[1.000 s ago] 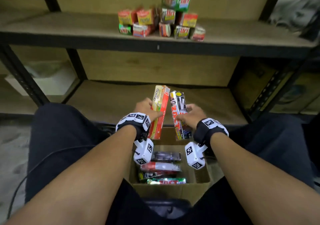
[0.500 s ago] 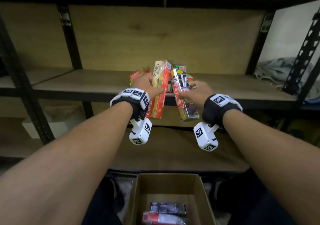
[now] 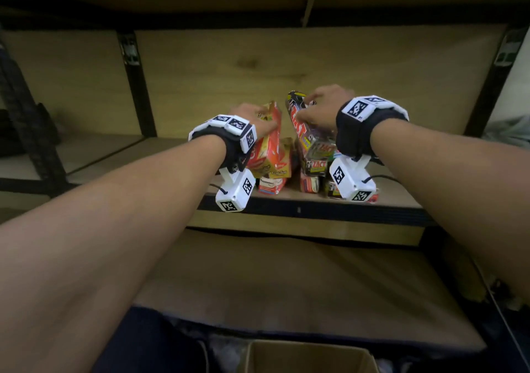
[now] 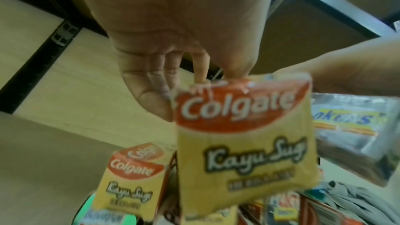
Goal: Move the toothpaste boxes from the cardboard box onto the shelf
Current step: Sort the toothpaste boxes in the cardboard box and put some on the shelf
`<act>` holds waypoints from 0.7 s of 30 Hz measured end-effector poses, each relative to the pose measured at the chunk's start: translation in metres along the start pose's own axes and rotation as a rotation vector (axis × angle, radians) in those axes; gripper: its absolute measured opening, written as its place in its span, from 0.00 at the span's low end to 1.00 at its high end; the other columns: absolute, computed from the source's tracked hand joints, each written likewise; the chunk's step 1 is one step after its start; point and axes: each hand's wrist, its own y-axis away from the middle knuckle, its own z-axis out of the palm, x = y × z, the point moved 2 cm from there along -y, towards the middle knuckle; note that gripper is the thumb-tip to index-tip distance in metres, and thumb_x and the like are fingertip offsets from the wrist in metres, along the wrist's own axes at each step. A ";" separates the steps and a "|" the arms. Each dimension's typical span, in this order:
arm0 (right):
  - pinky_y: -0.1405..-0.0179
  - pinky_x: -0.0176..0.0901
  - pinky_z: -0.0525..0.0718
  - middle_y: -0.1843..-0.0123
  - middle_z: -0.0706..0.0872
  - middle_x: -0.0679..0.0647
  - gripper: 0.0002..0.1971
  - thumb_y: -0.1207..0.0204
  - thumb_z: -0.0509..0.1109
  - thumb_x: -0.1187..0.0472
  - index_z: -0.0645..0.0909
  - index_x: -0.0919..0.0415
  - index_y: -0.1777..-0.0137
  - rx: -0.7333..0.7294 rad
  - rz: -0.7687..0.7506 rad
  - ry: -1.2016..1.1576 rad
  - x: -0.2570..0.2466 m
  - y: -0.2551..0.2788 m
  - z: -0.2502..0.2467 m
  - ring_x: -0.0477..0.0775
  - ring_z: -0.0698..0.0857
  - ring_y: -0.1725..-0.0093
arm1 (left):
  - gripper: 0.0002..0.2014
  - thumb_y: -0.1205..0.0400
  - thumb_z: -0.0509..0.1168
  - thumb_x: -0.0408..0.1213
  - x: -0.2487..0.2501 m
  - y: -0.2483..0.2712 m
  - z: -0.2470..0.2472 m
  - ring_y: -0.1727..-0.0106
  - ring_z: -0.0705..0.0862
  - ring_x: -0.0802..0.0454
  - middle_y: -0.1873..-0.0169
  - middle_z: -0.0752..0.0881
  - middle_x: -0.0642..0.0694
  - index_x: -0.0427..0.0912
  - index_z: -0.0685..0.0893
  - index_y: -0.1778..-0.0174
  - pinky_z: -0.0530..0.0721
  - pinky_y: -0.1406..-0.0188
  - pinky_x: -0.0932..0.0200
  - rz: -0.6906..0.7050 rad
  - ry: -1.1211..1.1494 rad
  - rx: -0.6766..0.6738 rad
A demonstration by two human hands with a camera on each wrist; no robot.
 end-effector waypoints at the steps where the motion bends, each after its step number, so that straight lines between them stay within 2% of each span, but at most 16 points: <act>1: 0.45 0.44 0.85 0.44 0.87 0.48 0.23 0.35 0.72 0.38 0.85 0.44 0.41 -0.005 0.002 0.036 -0.001 -0.008 0.004 0.56 0.85 0.48 | 0.24 0.16 0.58 0.58 -0.002 -0.008 0.003 0.33 0.82 0.46 0.28 0.80 0.49 0.54 0.80 0.26 0.73 0.52 0.65 0.006 -0.010 -0.018; 4: 0.44 0.50 0.86 0.47 0.88 0.53 0.25 0.37 0.68 0.36 0.86 0.47 0.44 -0.042 -0.013 0.117 -0.003 -0.029 0.019 0.61 0.86 0.50 | 0.24 0.18 0.58 0.62 -0.013 -0.036 0.011 0.35 0.82 0.44 0.31 0.82 0.49 0.56 0.84 0.32 0.73 0.53 0.62 0.020 -0.090 -0.084; 6: 0.45 0.51 0.87 0.49 0.88 0.52 0.27 0.38 0.63 0.31 0.86 0.48 0.47 -0.067 -0.020 0.156 -0.002 -0.041 0.030 0.61 0.86 0.52 | 0.23 0.19 0.58 0.64 -0.018 -0.050 0.016 0.36 0.82 0.43 0.32 0.83 0.50 0.57 0.86 0.36 0.75 0.51 0.61 0.031 -0.158 -0.115; 9: 0.45 0.50 0.86 0.49 0.87 0.51 0.26 0.35 0.63 0.29 0.86 0.48 0.51 -0.088 -0.018 0.188 0.002 -0.054 0.043 0.59 0.85 0.52 | 0.24 0.18 0.57 0.64 -0.023 -0.065 0.025 0.37 0.83 0.42 0.32 0.83 0.49 0.56 0.86 0.36 0.77 0.47 0.60 0.033 -0.189 -0.157; 13: 0.44 0.51 0.87 0.46 0.88 0.53 0.22 0.31 0.66 0.34 0.87 0.50 0.49 -0.130 -0.040 0.220 0.005 -0.063 0.054 0.60 0.85 0.49 | 0.23 0.18 0.59 0.63 -0.029 -0.079 0.038 0.43 0.84 0.45 0.36 0.85 0.49 0.53 0.87 0.37 0.78 0.50 0.61 0.037 -0.199 -0.222; 16: 0.44 0.51 0.87 0.44 0.88 0.54 0.20 0.27 0.67 0.39 0.87 0.52 0.47 -0.152 -0.064 0.250 0.009 -0.068 0.059 0.60 0.85 0.48 | 0.25 0.22 0.60 0.67 -0.034 -0.086 0.047 0.48 0.84 0.46 0.41 0.87 0.49 0.54 0.89 0.42 0.82 0.48 0.57 0.033 -0.231 -0.252; 19: 0.42 0.49 0.85 0.39 0.86 0.55 0.19 0.23 0.65 0.44 0.87 0.55 0.43 -0.151 -0.087 0.302 0.010 -0.068 0.061 0.60 0.85 0.43 | 0.26 0.24 0.60 0.69 -0.036 -0.089 0.051 0.50 0.85 0.47 0.45 0.87 0.50 0.53 0.89 0.47 0.82 0.52 0.58 0.000 -0.221 -0.248; 21: 0.40 0.48 0.84 0.37 0.86 0.56 0.22 0.20 0.62 0.42 0.87 0.57 0.41 -0.138 -0.096 0.327 0.012 -0.065 0.060 0.61 0.84 0.40 | 0.28 0.25 0.60 0.70 -0.035 -0.089 0.052 0.49 0.85 0.46 0.45 0.87 0.49 0.52 0.88 0.46 0.84 0.48 0.55 -0.008 -0.220 -0.245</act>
